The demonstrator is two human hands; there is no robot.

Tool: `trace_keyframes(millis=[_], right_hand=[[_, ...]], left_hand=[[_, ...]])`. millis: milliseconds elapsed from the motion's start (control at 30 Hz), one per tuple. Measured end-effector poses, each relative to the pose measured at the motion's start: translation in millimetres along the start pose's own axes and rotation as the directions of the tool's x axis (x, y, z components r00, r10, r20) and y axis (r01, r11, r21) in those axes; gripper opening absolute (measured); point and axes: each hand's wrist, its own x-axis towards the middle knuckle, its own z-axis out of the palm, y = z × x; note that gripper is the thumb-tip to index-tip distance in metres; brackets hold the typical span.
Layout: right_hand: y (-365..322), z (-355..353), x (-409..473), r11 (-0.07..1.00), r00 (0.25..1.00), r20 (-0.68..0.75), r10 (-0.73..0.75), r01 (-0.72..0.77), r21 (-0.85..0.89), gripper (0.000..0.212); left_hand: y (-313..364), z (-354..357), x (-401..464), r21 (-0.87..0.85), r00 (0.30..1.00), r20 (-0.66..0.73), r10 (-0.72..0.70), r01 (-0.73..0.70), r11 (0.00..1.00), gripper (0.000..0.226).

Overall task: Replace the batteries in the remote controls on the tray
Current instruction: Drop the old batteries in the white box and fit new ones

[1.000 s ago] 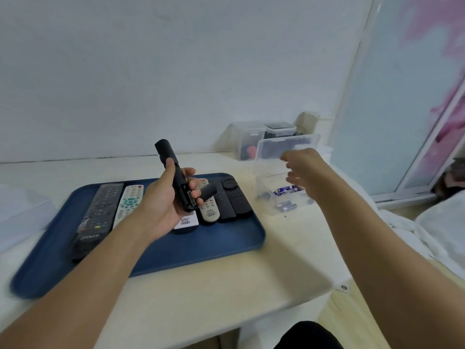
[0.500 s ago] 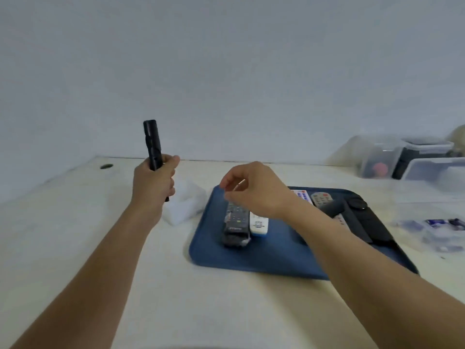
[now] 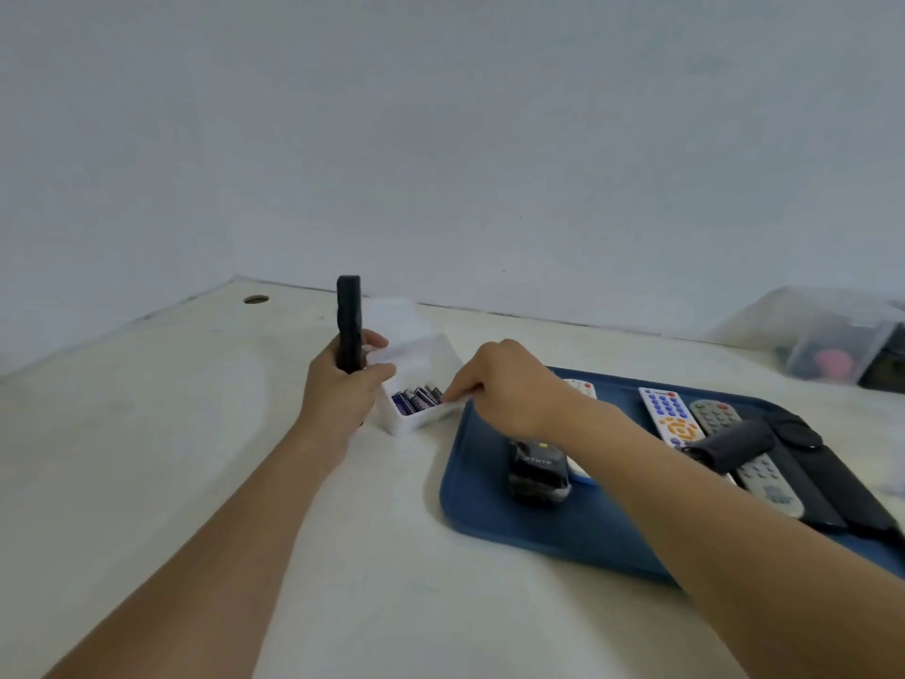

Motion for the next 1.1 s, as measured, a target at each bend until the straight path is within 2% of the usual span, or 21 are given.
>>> trace_keyframes(millis=[100,233,400,500,600,633,767,1000,1100], right_hand=[[4,4,-4,0.999,0.999,-0.024,0.028,-0.028,0.028,0.05],[3,9,-4,0.995,0.995,-0.084,0.058,-0.051,0.089,0.056],[-3,15,9,0.998,0.999,-0.038,0.035,-0.037,-0.052,0.054],[-11,17,16,0.99,0.999,-0.054,0.003,-0.011,-0.143,0.039],[-20,17,25,0.965,0.998,-0.061,0.015,-0.03,-0.262,0.012],[-24,17,27,0.958,0.998,-0.064,0.024,-0.041,-0.282,0.012],[-32,24,38,0.963,0.996,-0.075,0.047,-0.065,-0.262,0.015],[-28,37,47,0.968,0.991,-0.11,0.077,-0.101,-0.23,0.027],[-27,38,47,0.97,0.991,-0.105,0.078,-0.099,-0.222,0.017]], left_hand=[[8,3,-10,0.038,0.986,0.049,0.162,-0.164,0.986,0.045],[10,5,-17,0.07,0.964,0.073,0.255,-0.26,0.963,0.046],[7,6,-17,-0.01,0.974,0.036,0.223,-0.223,0.975,0.03],[5,6,-14,-0.056,0.981,0.028,0.19,-0.189,0.98,0.031],[4,6,-14,-0.068,0.983,0.023,0.184,-0.182,0.981,0.033],[5,6,-14,-0.065,0.982,0.019,0.187,-0.185,0.981,0.033],[3,7,-10,-0.005,0.979,-0.013,0.201,-0.201,0.979,0.034],[2,7,-9,-0.024,0.981,-0.024,0.191,-0.191,0.981,0.042],[2,7,-10,-0.036,0.98,-0.01,0.198,-0.198,0.98,0.042]])
